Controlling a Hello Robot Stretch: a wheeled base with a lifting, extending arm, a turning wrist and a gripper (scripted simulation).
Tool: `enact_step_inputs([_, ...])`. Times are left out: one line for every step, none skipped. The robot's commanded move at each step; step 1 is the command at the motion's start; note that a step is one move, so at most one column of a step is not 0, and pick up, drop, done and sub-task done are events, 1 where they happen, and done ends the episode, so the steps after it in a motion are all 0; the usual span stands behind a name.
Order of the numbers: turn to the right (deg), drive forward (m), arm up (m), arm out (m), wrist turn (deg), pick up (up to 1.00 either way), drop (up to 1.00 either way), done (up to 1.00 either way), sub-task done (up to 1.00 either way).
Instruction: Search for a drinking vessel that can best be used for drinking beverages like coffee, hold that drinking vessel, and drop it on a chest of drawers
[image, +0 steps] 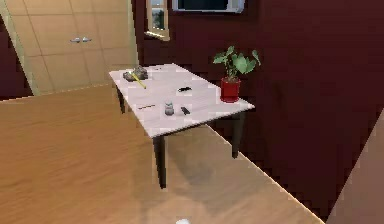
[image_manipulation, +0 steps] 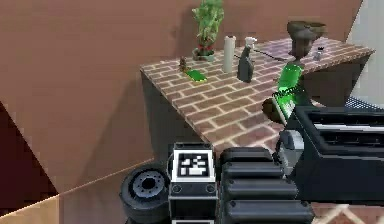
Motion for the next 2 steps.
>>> enact_step_inputs([-27.0,0.0,0.0,0.0,0.0,0.0,0.0,0.0,0.0])
enact_step_inputs([0.0,0.1,0.0,0.0,0.0,0.0,0.0,0.0,0.0])
